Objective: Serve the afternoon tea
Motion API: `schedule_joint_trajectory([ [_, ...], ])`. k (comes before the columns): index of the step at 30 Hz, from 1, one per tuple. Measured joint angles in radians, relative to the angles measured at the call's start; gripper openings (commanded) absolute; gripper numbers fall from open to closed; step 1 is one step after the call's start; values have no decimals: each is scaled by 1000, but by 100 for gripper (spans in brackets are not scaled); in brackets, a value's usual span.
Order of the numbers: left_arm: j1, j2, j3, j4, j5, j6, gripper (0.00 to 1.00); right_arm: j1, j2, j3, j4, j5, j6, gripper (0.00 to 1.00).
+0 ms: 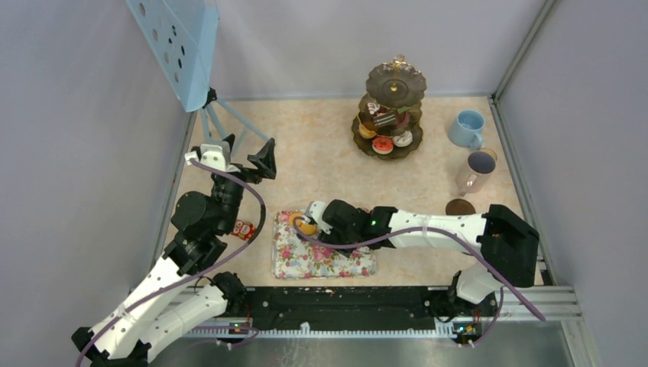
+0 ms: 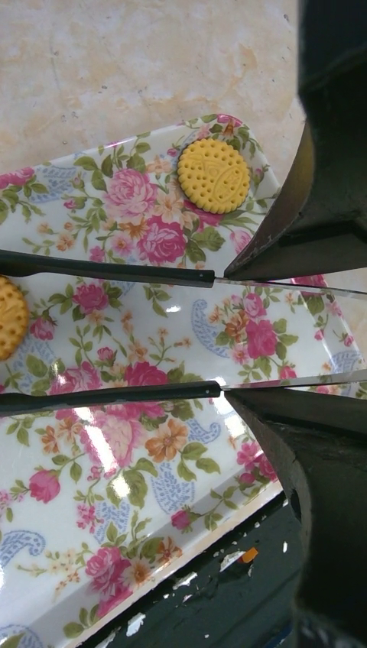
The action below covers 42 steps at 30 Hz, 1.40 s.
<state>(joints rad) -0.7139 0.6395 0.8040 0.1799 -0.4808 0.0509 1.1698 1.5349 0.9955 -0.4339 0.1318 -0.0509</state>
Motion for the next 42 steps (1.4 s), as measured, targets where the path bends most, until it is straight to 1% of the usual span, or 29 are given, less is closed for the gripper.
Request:
schedule_joint_trajectory([
  [4,0,0,0,0,5,0,99,0,5,-2,-4,15,0,46],
  [8,0,0,0,0,10,0,99,0,8,-2,-10,40,-2,41],
  [14,0,0,0,0,16,0,99,6,8,-1,-19,60,-1,27],
  [18,0,0,0,0,19,0,99,7,-14,-3,-32,65,3,16],
  [20,0,0,0,0,20,0,99,6,-58,-9,-45,71,10,14],
  [24,0,0,0,0,21,0,99,5,-211,-15,-65,104,35,13],
  [26,0,0,0,0,21,0,99,-2,-292,-15,-74,135,52,10],
  [29,0,0,0,0,24,0,99,-58,-402,-5,-116,188,74,7],
  [30,0,0,0,0,25,0,99,-95,-426,4,-130,202,78,8],
  [32,0,0,0,0,28,0,99,-174,-468,21,-151,224,80,13],
  [34,0,0,0,0,31,0,99,-237,-504,40,-167,222,79,15],
  [37,0,0,0,0,31,0,99,-252,-507,64,-167,178,77,17],
  [42,0,0,0,0,31,0,99,-222,-389,71,-139,75,79,22],
])
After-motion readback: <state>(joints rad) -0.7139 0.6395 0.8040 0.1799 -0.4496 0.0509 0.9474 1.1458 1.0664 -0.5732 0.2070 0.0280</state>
